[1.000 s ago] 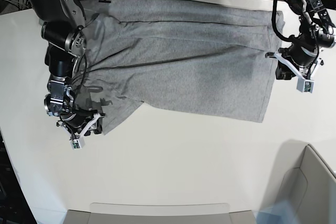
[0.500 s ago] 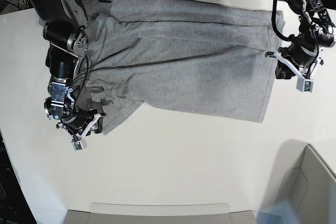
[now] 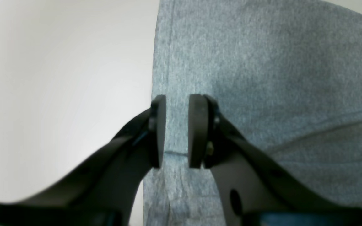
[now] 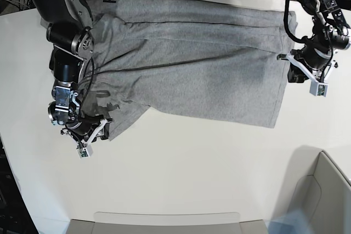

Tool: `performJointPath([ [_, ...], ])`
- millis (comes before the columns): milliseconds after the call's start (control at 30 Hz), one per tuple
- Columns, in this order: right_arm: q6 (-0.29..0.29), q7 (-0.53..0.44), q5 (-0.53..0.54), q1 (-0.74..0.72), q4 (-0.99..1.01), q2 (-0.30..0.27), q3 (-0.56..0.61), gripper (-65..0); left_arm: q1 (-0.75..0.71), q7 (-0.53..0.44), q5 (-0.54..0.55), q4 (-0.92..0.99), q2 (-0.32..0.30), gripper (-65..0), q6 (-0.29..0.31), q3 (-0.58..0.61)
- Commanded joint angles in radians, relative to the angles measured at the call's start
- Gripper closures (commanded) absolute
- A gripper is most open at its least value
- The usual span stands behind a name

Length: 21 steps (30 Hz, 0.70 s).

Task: Fold the T-shirt properly
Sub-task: 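Grasp the hem corner with the right gripper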

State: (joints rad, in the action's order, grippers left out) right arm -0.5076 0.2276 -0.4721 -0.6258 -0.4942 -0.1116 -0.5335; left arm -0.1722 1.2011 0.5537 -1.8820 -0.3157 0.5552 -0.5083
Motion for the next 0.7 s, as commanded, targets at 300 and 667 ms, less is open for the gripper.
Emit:
performJointPath([
  [300,-0.089,0.103,-0.006,-0.003,-0.010,0.022,0.003,-25.2,0.013,-0.019,0.013,-0.015,-0.012,-12.5,0.003,-0.002],
  [667,-0.095,0.105,-0.007,0.080,-0.010,0.006,0.003,-25.2,0.082,-0.019,0.010,-0.009,-0.018,-25.5,-0.001,0.001],
])
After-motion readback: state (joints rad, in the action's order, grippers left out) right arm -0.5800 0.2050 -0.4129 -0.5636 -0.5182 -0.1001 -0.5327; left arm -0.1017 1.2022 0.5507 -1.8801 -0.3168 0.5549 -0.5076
